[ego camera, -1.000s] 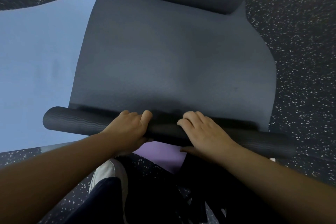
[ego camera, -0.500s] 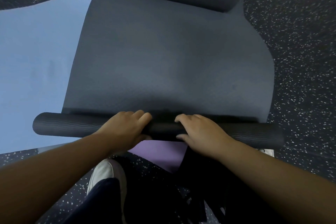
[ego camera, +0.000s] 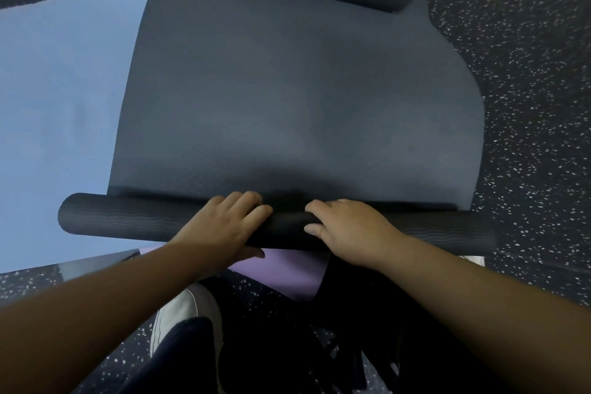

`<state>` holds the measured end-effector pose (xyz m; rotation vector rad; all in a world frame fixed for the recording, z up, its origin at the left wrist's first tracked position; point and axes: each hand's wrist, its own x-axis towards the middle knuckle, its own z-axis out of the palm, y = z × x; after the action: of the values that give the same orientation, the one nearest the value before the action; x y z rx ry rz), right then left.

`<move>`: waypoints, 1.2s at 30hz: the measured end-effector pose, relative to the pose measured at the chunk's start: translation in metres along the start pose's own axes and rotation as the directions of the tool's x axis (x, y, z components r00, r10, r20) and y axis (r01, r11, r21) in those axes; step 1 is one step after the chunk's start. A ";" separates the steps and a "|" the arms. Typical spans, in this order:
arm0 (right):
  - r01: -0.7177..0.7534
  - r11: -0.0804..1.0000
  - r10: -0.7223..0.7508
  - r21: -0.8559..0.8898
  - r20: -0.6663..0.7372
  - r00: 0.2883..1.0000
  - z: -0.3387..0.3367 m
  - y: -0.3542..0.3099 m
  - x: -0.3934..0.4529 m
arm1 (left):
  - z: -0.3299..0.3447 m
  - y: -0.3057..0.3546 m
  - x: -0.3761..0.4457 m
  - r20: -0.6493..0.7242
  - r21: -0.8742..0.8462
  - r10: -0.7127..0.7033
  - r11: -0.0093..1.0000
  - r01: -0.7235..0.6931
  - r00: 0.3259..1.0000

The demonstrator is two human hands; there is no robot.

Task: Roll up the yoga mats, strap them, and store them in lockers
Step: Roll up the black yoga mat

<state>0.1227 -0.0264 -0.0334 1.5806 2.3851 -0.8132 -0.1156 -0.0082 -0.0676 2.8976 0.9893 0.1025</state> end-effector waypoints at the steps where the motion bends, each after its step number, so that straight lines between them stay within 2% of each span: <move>1: -0.017 1.000 0.016 0.018 0.020 1.000 -0.001 0.001 0.001 | 0.002 0.002 -0.001 -0.005 0.028 -0.017 0.999 0.017 1.000; 6: -0.095 0.991 0.088 0.094 0.080 0.993 0.004 0.004 0.006 | 0.011 0.005 0.003 -0.034 -0.006 -0.021 1.000 0.021 0.999; 9: -0.103 0.993 0.104 0.048 -0.013 0.994 0.013 0.003 0.002 | 0.018 0.001 0.006 -0.059 -0.063 -0.001 0.998 -0.002 0.998; 13: -0.018 0.991 -0.004 -0.135 -0.163 0.987 0.022 0.007 -0.007 | 0.015 -0.014 0.016 -0.010 -0.194 -0.068 0.979 0.065 0.998; 16: -0.032 0.979 -0.006 -0.200 -0.183 0.983 0.026 0.010 -0.004 | 0.014 -0.019 0.022 0.009 -0.169 -0.088 0.982 0.088 0.996; 22: -0.022 0.989 -0.002 -0.143 -0.168 0.986 0.022 0.014 0.006 | 0.013 -0.012 0.016 -0.026 -0.141 -0.184 0.974 0.178 0.983; 26: -0.051 0.998 0.047 -0.042 -0.108 0.993 0.009 0.020 0.015 | 0.015 -0.006 0.012 -0.172 -0.128 -0.085 0.990 0.063 0.981; 28: -0.078 0.997 0.079 0.013 -0.108 0.991 0.003 0.023 0.018 | 0.017 -0.001 0.009 -0.202 -0.112 -0.051 0.993 0.029 0.978; 32: -0.117 0.993 0.120 0.027 -0.100 0.988 -0.001 0.022 0.023 | 0.024 0.007 0.003 -0.099 0.015 -0.089 0.996 0.091 0.991; 36: -0.148 0.989 0.146 -0.005 -0.126 0.981 0.000 0.019 0.023 | 0.027 0.005 0.003 0.042 0.202 -0.063 0.978 0.053 0.997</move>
<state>0.1296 -0.0027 -0.0497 1.8273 2.3147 -0.6860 -0.1077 -0.0119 -0.0935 3.0306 1.1364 -0.0760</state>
